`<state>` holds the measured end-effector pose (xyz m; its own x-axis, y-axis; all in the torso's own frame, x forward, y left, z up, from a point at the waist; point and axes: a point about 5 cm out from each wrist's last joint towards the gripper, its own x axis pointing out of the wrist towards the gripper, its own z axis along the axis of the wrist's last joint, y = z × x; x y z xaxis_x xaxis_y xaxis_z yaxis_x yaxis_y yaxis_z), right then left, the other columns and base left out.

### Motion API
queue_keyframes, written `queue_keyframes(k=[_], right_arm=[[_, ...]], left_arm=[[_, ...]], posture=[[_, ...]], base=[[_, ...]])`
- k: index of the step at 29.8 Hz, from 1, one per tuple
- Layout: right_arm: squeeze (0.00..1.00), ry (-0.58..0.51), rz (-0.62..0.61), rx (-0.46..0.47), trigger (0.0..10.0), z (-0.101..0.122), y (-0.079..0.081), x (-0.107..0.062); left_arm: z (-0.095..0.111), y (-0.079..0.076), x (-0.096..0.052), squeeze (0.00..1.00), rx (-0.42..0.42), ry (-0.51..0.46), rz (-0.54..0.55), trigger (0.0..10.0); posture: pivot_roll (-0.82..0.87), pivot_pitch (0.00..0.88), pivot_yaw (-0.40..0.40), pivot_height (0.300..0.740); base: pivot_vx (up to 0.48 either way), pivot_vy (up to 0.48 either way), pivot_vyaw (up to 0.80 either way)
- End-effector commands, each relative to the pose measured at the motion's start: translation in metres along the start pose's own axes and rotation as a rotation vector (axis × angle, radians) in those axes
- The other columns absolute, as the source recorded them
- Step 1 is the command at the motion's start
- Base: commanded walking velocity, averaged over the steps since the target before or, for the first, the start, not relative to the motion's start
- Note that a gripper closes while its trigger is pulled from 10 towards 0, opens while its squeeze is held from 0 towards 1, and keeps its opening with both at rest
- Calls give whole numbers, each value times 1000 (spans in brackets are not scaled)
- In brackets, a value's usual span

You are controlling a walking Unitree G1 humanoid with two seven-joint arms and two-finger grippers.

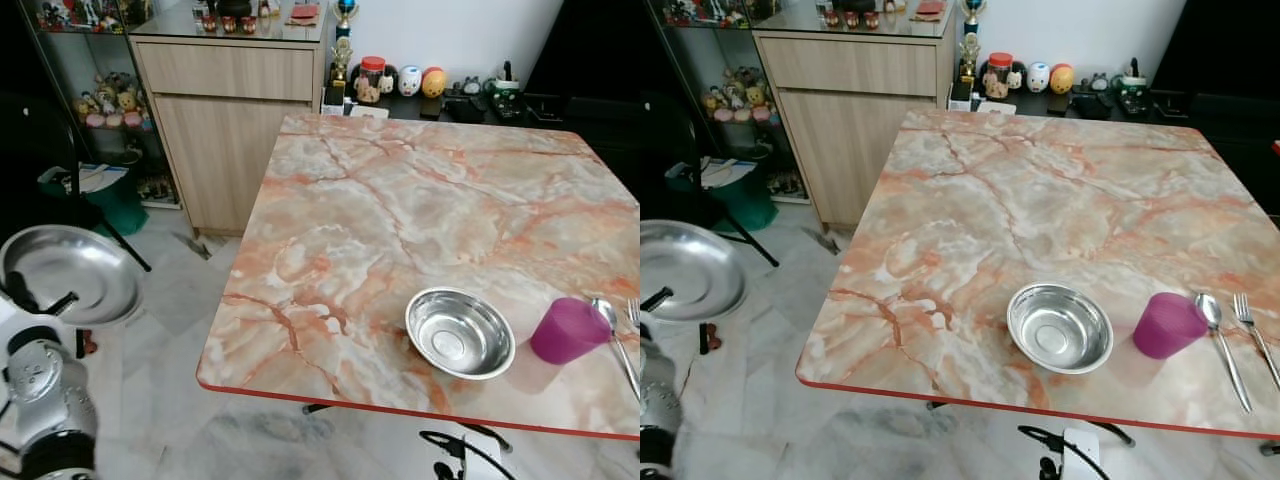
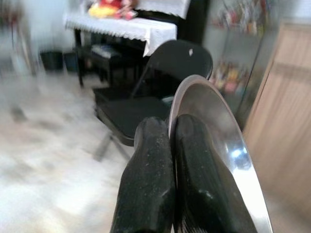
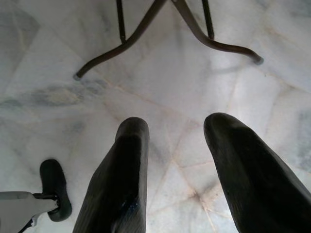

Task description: Setting the table

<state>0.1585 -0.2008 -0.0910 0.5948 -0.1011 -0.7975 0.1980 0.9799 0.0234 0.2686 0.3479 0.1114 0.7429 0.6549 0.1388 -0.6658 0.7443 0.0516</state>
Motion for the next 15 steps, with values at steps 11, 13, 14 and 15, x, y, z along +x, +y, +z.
queue_keyframes(k=[11, 13, 14, 15], right_arm=[[0, -2, 4, -3, 10000, 3, 6, 1], [0, 3, 4, -4, 10000, 2, 5, 1], [0, 3, 4, -4, 10000, 2, 5, 1], [0, 4, 3, -4, 10000, 2, 5, 1]], left_arm=[[-94, -7, -62, 0, 225, 407, -175, 10000], [-107, -10, -74, 0, 172, 504, -184, 10000], [-107, -10, -74, 0, 172, 504, -184, 10000], [-111, -12, -78, 0, 152, 535, -184, 10000]], posture=[[59, 0, -58, 740], [55, 0, -57, 740], [55, 0, -57, 740], [53, 0, -58, 740]], base=[[0, 0, 0], [0, 0, 0], [0, 0, 0], [0, 0, 0]])
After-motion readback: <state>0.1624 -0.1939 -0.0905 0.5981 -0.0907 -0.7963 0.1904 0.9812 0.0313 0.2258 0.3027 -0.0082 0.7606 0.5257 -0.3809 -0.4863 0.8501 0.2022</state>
